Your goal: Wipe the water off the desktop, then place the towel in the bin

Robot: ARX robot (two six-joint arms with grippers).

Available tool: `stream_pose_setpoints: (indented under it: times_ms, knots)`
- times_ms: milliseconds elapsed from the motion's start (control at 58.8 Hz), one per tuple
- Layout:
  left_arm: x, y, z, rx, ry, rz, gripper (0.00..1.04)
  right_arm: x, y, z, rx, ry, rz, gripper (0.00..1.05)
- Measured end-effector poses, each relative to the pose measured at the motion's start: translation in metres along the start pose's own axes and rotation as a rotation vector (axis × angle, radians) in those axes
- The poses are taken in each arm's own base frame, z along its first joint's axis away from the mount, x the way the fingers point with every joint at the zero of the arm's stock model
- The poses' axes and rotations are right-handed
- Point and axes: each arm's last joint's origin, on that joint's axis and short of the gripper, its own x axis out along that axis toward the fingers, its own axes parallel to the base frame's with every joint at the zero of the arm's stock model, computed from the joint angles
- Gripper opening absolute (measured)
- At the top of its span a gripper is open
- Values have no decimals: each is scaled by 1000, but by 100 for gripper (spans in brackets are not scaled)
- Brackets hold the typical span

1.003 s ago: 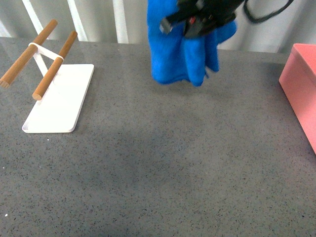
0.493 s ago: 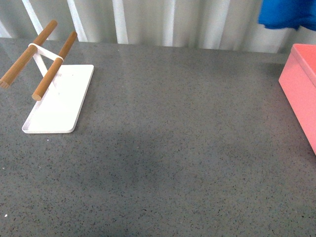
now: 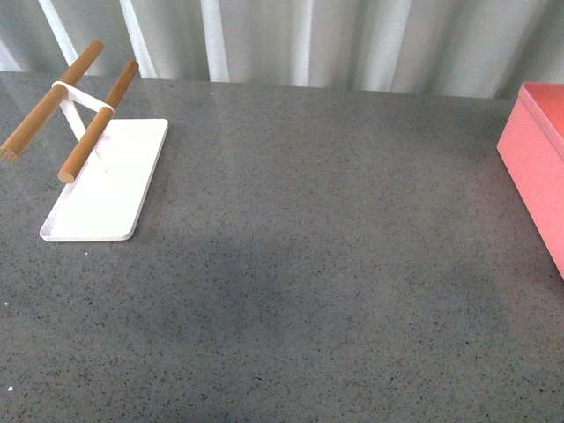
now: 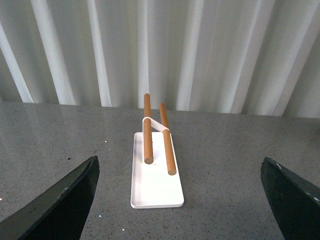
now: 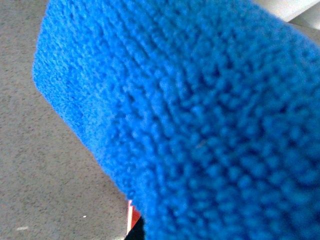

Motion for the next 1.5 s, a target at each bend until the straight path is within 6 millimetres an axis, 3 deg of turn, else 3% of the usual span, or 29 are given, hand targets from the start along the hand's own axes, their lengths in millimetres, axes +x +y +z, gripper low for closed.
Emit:
stream_pose_setpoints:
  times_ms: [136,442,935,1003,1497]
  knots:
    - [0,0,0,0,0,0,98,18,-13,-11,27,29,-29,4]
    - [0,0,0,0,0,0,98,43,-19,-42,10,109,-29,4]
    - [0,0,0,0,0,0,98,46,-40,-66,46,115,4,4]
    - [0,0,0,0,0,0,98,45,-40,-66,45,113,4,19]
    - [0,0,0,0,0,0,98,44,-41,-66,46,111,4,99]
